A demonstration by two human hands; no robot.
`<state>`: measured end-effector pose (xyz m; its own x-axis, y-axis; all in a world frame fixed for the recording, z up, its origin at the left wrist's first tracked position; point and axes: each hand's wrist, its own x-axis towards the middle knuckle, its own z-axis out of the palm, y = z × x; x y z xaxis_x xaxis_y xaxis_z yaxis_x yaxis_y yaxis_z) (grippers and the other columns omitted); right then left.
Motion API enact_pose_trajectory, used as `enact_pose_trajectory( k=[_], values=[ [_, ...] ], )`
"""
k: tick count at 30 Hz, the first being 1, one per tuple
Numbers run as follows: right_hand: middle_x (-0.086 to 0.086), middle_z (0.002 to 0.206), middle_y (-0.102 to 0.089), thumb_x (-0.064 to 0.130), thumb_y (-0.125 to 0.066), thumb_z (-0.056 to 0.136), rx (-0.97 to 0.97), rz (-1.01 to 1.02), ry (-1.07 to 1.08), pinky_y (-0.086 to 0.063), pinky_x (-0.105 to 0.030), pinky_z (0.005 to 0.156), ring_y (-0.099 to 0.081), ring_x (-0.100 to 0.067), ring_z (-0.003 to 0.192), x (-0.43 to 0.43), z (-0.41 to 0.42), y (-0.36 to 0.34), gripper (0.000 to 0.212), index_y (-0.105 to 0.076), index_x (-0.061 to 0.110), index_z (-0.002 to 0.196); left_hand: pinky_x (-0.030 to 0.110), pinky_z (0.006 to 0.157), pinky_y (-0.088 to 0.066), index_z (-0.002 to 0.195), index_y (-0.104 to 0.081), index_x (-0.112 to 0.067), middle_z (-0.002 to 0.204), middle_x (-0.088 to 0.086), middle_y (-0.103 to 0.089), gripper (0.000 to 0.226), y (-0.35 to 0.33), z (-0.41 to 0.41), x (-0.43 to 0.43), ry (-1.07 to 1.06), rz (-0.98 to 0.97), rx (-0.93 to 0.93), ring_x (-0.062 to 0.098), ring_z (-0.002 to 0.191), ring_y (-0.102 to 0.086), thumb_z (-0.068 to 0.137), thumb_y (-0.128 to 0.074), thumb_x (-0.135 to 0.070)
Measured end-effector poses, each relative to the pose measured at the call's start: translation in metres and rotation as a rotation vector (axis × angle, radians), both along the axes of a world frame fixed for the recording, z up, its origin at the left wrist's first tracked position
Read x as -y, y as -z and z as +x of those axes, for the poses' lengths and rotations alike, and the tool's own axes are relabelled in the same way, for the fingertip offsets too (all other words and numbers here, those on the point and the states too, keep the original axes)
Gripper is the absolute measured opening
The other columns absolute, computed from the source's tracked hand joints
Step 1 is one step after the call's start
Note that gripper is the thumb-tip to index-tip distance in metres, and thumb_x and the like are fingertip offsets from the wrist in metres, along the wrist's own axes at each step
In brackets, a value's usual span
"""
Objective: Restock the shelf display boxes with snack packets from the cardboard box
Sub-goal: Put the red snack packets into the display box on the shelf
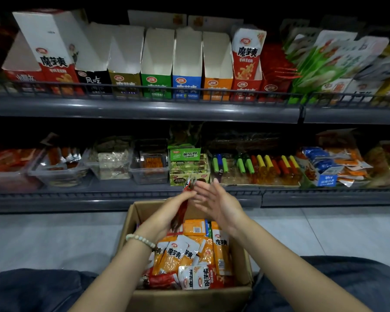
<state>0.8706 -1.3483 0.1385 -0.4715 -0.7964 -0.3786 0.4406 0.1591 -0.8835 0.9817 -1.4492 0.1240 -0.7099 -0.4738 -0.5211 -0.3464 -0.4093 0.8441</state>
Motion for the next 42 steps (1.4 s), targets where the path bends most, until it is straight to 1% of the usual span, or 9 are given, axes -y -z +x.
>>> enact_pose_trajectory(
  k=[3, 6, 9, 13, 19, 21, 24, 32, 42],
  values=[
    [0.001, 0.141, -0.047, 0.039, -0.050, 0.094, -0.294, 0.050, -0.048, -0.042, -0.031, 0.098, -0.048, -0.015, 0.121, 0.000, -0.010, -0.005, 0.047, -0.043, 0.026, 0.139, 0.019, 0.048, -0.044, 0.114, -0.058, -0.001, 0.086, 0.005, -0.059, 0.060, -0.004, 0.006, 0.005, -0.025, 0.379, -0.193, 0.011, 0.060, -0.050, 0.073, -0.075, -0.043],
    [-0.007, 0.137, -0.051, 0.030, -0.066, 0.080, -0.171, -0.034, -0.119, -0.045, -0.034, 0.100, -0.053, -0.020, 0.120, -0.001, -0.021, -0.006, 0.074, -0.030, 0.030, 0.145, 0.020, 0.050, -0.044, 0.124, -0.052, -0.001, 0.100, 0.012, -0.060, 0.066, -0.016, 0.008, 0.005, 0.068, 0.676, -0.349, 0.014, 0.065, -0.050, 0.071, -0.078, -0.032],
    [-0.007, 0.117, -0.064, 0.022, -0.069, 0.076, -0.145, -0.096, -0.170, -0.052, -0.026, 0.078, -0.061, -0.016, 0.103, -0.002, -0.027, -0.013, 0.071, -0.039, 0.031, 0.139, 0.022, 0.054, -0.045, 0.128, -0.049, -0.003, 0.104, 0.015, -0.060, 0.074, -0.027, 0.004, 0.005, 0.159, 0.783, -0.414, 0.016, 0.068, -0.051, 0.067, -0.083, -0.028],
    [-0.001, 0.104, -0.068, 0.008, -0.064, 0.082, -0.156, -0.150, -0.133, -0.057, -0.030, 0.076, -0.067, -0.013, 0.091, -0.002, -0.035, -0.027, 0.060, -0.042, 0.031, 0.133, 0.026, 0.059, -0.048, 0.129, -0.049, -0.005, 0.108, 0.017, -0.059, 0.073, -0.044, -0.002, 0.008, 0.210, 0.797, -0.410, 0.018, 0.070, -0.053, 0.069, -0.082, -0.028],
    [-0.005, 0.114, -0.065, 0.008, -0.069, 0.081, -0.319, -0.193, -0.019, -0.059, -0.035, 0.077, -0.065, -0.021, 0.104, 0.003, -0.052, -0.068, 0.060, -0.044, 0.031, 0.130, 0.044, 0.093, -0.051, 0.121, -0.059, -0.013, 0.115, 0.017, -0.067, 0.052, -0.089, -0.012, 0.023, 0.241, 0.265, -0.170, 0.031, 0.100, -0.066, 0.082, -0.059, -0.045],
    [-0.005, 0.114, -0.064, 0.008, -0.070, 0.081, -0.389, -0.199, 0.034, -0.059, -0.033, 0.076, -0.065, -0.019, 0.104, 0.008, -0.060, -0.083, 0.059, -0.046, 0.032, 0.129, 0.034, 0.086, -0.053, 0.116, -0.060, -0.018, 0.103, 0.004, -0.073, 0.050, -0.103, -0.021, 0.026, 0.235, -0.098, -0.066, 0.020, 0.095, -0.069, 0.076, -0.063, -0.048],
    [-0.008, 0.114, -0.063, 0.006, -0.070, 0.082, -0.423, -0.254, 0.092, -0.056, -0.023, 0.069, -0.065, -0.017, 0.101, 0.018, -0.073, -0.104, 0.051, -0.051, 0.032, 0.121, 0.025, 0.074, -0.055, 0.110, -0.060, -0.021, 0.099, 0.000, -0.073, 0.033, -0.119, -0.038, 0.030, 0.136, -0.498, -0.180, 0.010, 0.083, -0.071, 0.082, -0.066, -0.038],
    [-0.003, 0.121, -0.061, 0.005, -0.070, 0.081, -0.639, -0.242, -0.169, -0.057, -0.031, 0.081, -0.066, -0.016, 0.104, 0.030, -0.121, -0.183, 0.073, -0.032, 0.037, 0.135, 0.020, 0.072, -0.054, 0.106, -0.054, -0.034, 0.102, -0.008, -0.069, 0.037, -0.170, -0.081, 0.052, 0.110, -0.680, -0.432, 0.004, 0.088, -0.069, 0.072, -0.064, -0.045],
    [-0.011, 0.107, -0.068, -0.002, -0.071, 0.077, -0.783, -0.241, -0.024, -0.057, -0.026, 0.070, -0.071, -0.015, 0.089, 0.033, -0.194, -0.233, 0.077, -0.031, 0.028, 0.135, 0.032, 0.082, -0.057, 0.112, -0.052, -0.028, 0.108, -0.006, -0.066, 0.031, -0.215, -0.158, 0.067, 0.138, -0.894, -0.409, 0.007, 0.091, -0.067, 0.089, -0.051, -0.049]
  ],
)
